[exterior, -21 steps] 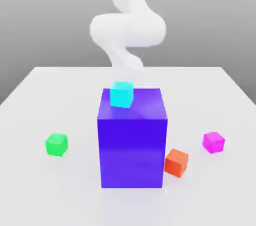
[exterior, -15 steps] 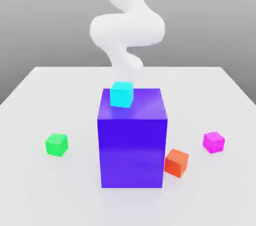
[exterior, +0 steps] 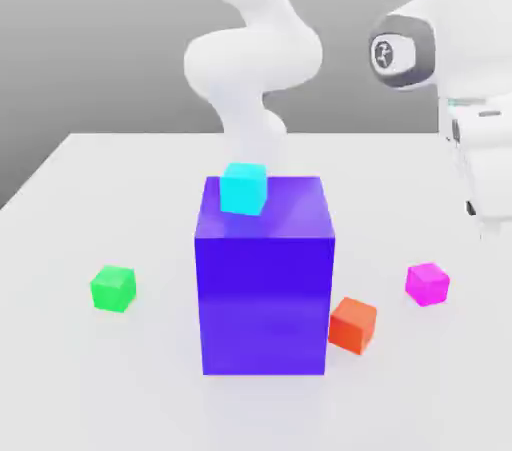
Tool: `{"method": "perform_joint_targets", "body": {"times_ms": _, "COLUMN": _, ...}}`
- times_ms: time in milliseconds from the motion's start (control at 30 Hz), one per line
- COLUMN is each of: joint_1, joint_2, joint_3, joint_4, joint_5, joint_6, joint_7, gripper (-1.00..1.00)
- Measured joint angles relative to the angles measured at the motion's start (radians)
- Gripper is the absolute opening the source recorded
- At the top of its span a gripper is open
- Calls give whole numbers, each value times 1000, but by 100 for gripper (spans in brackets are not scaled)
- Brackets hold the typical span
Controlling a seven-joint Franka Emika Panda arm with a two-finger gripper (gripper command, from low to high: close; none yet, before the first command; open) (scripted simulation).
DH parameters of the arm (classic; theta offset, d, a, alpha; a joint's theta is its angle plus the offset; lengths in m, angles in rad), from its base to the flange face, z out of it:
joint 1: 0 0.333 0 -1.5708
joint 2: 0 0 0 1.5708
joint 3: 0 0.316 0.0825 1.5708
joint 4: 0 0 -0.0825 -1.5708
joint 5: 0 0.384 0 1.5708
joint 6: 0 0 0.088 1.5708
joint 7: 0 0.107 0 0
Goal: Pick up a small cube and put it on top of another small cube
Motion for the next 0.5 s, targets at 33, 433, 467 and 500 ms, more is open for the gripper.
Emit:
{"method": "perform_joint_targets", "body": {"times_ms": 33, "joint_1": 18, "joint_2": 28, "joint_3": 14, "joint_4": -20, "joint_5": -7, "joint_6": 21, "joint_7": -29, "gripper": 0}}
{"method": "perform_joint_targets", "body": {"times_ms": 433, "joint_1": 218, "joint_2": 415, "joint_3": -108, "joint_4": -49, "joint_5": -215, "joint_6": 325, "joint_7": -14, "gripper": -100}}
{"method": "perform_joint_targets", "body": {"times_ms": 467, "joint_1": 218, "joint_2": 415, "joint_3": -108, "joint_4": -49, "joint_5": -215, "joint_6": 325, "joint_7": -14, "gripper": -100}}
{"method": "perform_joint_targets", "body": {"times_ms": 500, "joint_1": 218, "joint_2": 415, "joint_3": -108, "joint_4": -49, "joint_5": -215, "joint_6": 325, "joint_7": -14, "gripper": -100}}
